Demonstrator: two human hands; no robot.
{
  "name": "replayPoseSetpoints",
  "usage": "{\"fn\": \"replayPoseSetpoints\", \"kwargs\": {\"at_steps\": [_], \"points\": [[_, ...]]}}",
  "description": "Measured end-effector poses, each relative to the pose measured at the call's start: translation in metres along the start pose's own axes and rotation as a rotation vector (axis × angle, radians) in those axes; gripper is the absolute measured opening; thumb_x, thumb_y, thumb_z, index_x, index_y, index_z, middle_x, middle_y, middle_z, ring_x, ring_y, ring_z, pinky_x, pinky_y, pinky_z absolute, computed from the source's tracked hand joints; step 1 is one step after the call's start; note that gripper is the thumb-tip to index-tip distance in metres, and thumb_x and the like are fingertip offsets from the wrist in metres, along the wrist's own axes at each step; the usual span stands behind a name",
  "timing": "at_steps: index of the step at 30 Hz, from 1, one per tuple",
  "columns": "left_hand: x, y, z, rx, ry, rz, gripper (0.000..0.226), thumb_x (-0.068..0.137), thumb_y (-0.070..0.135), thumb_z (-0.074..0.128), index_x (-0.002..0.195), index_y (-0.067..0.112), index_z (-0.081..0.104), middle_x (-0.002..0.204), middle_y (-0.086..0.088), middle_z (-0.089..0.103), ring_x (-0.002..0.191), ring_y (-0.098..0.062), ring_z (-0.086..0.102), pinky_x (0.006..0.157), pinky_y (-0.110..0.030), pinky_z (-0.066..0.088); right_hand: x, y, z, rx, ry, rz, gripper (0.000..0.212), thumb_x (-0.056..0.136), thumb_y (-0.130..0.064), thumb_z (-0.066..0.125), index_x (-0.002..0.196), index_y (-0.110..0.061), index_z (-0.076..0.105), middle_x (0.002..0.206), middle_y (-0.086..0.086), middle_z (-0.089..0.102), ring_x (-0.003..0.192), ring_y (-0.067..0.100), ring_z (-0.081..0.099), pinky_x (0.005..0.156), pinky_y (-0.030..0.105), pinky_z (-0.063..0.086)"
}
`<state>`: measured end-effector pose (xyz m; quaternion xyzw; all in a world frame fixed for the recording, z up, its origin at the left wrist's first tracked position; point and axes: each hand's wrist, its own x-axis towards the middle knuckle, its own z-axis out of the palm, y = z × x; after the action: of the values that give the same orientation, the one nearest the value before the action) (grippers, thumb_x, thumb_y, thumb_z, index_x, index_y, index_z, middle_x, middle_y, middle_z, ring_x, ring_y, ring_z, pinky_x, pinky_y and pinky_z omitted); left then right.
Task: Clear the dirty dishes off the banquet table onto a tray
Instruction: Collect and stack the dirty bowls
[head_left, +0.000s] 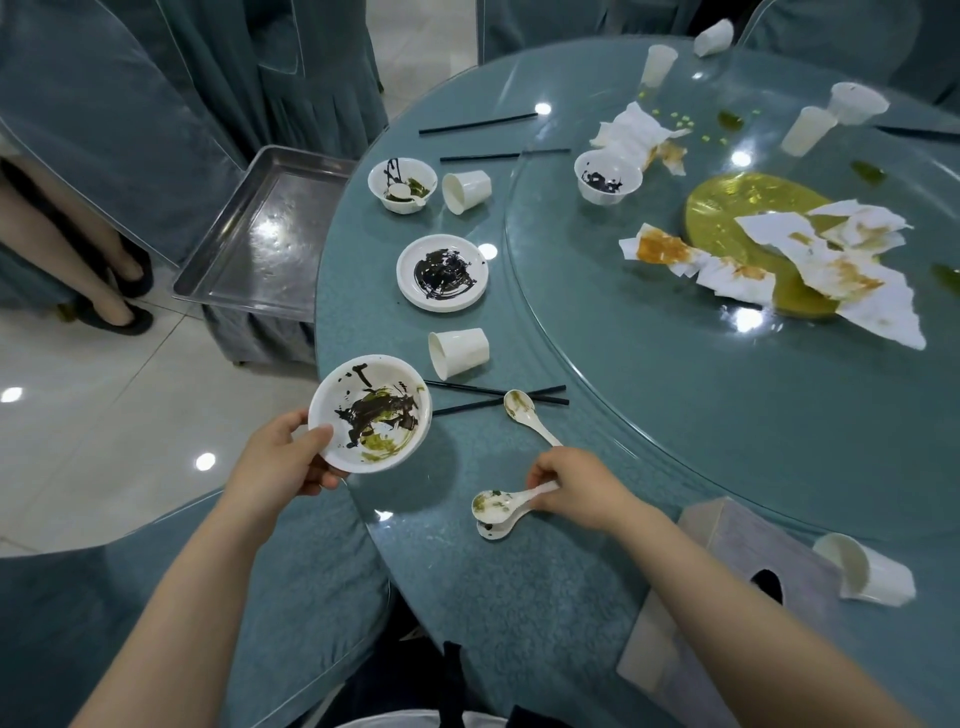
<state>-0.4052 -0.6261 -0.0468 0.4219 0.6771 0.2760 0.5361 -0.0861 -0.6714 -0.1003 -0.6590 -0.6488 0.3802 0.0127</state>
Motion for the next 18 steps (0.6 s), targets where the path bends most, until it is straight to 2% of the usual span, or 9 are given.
{"fn": "replayPoseSetpoints", "kwargs": {"at_steps": [3,6,10,13,18], "points": [[-0.001,0.0,0.0,0.008,-0.013,0.002,0.026,0.094,0.016,0.048,0.12,0.018,0.055,0.061,-0.008,0.069,0.043,-0.012,0.057,0.047,-0.026,0.044,-0.003,0.002,0.005,-0.16,-0.003,-0.027,0.02,0.072,-0.028,0.076,0.08,-0.035,0.058,0.088,-0.015,0.052,0.093,0.009,0.049,0.081,0.028,0.044],[-0.001,-0.002,-0.001,0.002,-0.019,-0.001,0.026,0.094,0.016,0.049,0.119,0.017,0.056,0.06,-0.008,0.069,0.042,-0.012,0.056,0.047,-0.027,0.044,-0.006,0.003,0.015,-0.225,0.036,-0.048,0.028,0.075,-0.03,0.074,0.099,-0.03,0.06,0.1,-0.011,0.053,0.101,0.012,0.045,0.086,0.029,0.041],[-0.002,-0.004,-0.005,0.0,-0.006,-0.001,0.025,0.094,0.016,0.049,0.118,0.017,0.056,0.061,-0.009,0.069,0.043,-0.012,0.057,0.047,-0.027,0.044,-0.005,0.002,0.021,-0.311,0.063,-0.078,0.013,0.083,-0.026,0.067,0.096,-0.026,0.063,0.102,-0.007,0.059,0.102,0.017,0.051,0.084,0.03,0.042],[-0.002,-0.004,-0.009,0.002,0.005,-0.009,0.024,0.094,0.017,0.049,0.117,0.018,0.057,0.062,-0.01,0.07,0.043,-0.013,0.057,0.048,-0.028,0.044,-0.003,0.004,0.02,-0.231,0.085,-0.028,0.014,0.084,-0.028,0.067,0.097,-0.025,0.066,0.103,-0.006,0.061,0.101,0.016,0.053,0.085,0.031,0.045],[-0.004,-0.004,-0.013,0.001,0.021,-0.011,0.022,0.094,0.015,0.048,0.114,0.018,0.057,0.057,-0.007,0.067,0.042,-0.013,0.056,0.046,-0.025,0.044,0.009,0.006,0.003,0.079,0.394,0.24,0.013,0.082,-0.024,0.069,0.094,-0.025,0.066,0.094,-0.007,0.06,0.087,0.016,0.056,0.07,0.027,0.039]]}}
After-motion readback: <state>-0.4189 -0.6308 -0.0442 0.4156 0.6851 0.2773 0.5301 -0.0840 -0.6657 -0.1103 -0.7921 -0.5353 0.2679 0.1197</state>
